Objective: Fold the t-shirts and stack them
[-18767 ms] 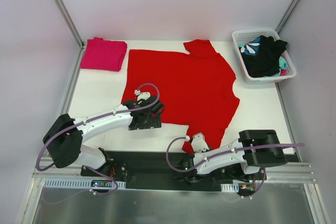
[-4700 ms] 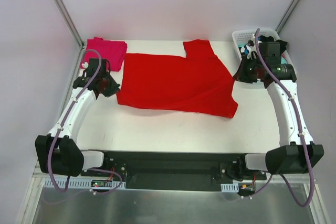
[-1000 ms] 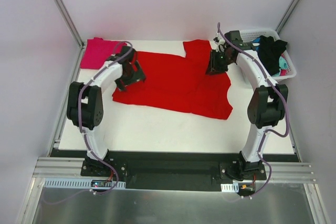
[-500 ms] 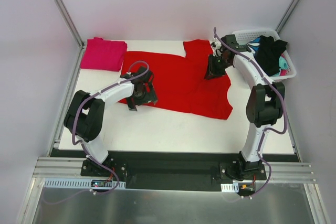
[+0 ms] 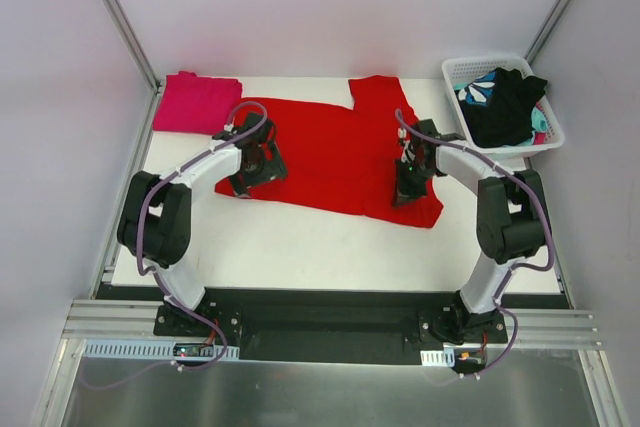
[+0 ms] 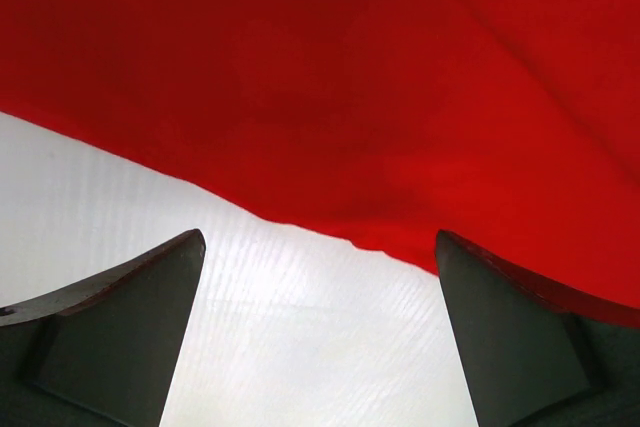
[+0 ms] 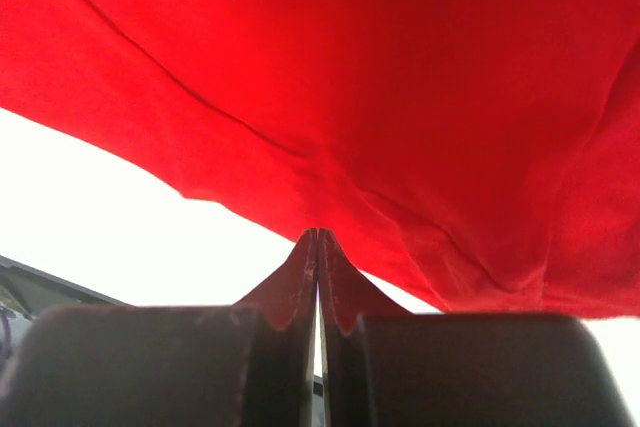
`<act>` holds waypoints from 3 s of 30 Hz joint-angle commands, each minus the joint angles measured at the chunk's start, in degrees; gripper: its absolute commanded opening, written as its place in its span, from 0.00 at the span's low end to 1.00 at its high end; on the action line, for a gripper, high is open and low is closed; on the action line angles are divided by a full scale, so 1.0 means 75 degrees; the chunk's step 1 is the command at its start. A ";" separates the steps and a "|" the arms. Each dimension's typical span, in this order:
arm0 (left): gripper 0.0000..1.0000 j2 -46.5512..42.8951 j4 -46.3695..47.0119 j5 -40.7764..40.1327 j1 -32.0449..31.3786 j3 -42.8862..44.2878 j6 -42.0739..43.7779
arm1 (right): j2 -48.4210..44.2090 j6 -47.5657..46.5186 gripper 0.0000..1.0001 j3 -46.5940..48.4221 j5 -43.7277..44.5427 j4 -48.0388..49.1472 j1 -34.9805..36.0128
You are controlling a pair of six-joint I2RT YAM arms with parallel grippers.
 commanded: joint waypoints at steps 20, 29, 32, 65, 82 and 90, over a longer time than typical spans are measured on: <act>0.99 0.0552 0.1465 0.0249 0.1161 -0.0474 0.0393 | -0.0400 0.0443 0.01 -0.1210 0.1860 0.0587 -0.0061; 0.99 -0.0432 0.1512 0.0343 0.1160 -0.1587 0.0194 | -0.0330 0.0817 0.01 -0.1292 0.2986 0.0223 -0.0096; 0.99 -0.0866 0.1536 0.0378 0.1149 -0.1986 0.0147 | -0.0260 0.0934 0.01 -0.1420 0.3138 0.0235 -0.0096; 0.99 -0.1831 0.2469 0.0143 0.0598 -0.2069 0.0392 | -0.2650 0.1040 0.01 -0.1714 0.3397 -0.0726 0.0150; 0.99 -0.1428 0.3047 0.0449 0.0786 -0.3145 0.0053 | -0.1420 0.1017 0.01 -0.2147 0.3022 0.0164 0.0138; 0.99 -0.2611 0.2883 0.0601 0.0762 -0.4025 -0.0123 | -0.1138 0.1216 0.01 -0.2498 0.3056 0.0340 0.0021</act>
